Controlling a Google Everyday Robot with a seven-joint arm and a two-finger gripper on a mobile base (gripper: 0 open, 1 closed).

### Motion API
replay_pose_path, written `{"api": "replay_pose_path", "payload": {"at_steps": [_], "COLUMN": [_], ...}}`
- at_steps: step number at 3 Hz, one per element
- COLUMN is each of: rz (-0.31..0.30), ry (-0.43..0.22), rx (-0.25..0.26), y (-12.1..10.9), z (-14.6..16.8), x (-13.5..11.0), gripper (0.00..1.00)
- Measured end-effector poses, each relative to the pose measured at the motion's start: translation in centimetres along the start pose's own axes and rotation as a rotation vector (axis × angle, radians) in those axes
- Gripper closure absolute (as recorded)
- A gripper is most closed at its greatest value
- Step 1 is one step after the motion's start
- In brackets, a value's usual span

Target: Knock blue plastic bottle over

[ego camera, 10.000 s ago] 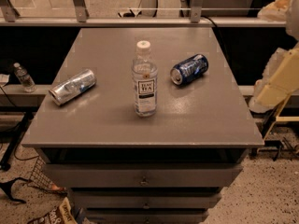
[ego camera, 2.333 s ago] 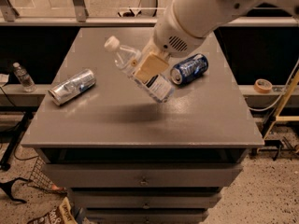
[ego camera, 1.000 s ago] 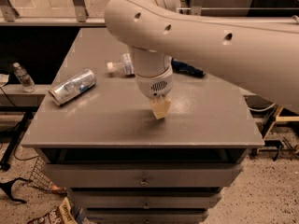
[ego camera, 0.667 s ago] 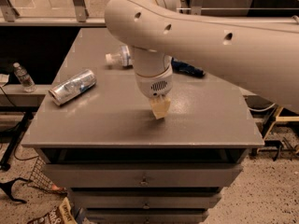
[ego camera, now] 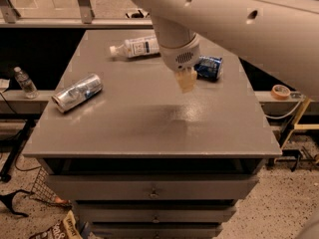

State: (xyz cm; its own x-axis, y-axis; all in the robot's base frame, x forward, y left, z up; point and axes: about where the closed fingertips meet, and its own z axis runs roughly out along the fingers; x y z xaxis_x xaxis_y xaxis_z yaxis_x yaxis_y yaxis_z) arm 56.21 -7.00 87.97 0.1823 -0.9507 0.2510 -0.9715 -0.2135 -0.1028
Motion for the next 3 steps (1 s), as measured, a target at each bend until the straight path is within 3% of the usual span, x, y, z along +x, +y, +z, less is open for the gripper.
{"api": "replay_pose_path", "payload": {"at_steps": [1,2,3], "rz": [0.034,0.076,0.078], "ry": [0.007,-0.004,-0.013], "rx": [0.051,0.069,0.092], "y": [-2.3,-3.2,-3.7], "z": [-1.9,-2.6,-2.7], "x": [2.0,3.4,3.3], "gripper": [0.35,0.13,0.0]}}
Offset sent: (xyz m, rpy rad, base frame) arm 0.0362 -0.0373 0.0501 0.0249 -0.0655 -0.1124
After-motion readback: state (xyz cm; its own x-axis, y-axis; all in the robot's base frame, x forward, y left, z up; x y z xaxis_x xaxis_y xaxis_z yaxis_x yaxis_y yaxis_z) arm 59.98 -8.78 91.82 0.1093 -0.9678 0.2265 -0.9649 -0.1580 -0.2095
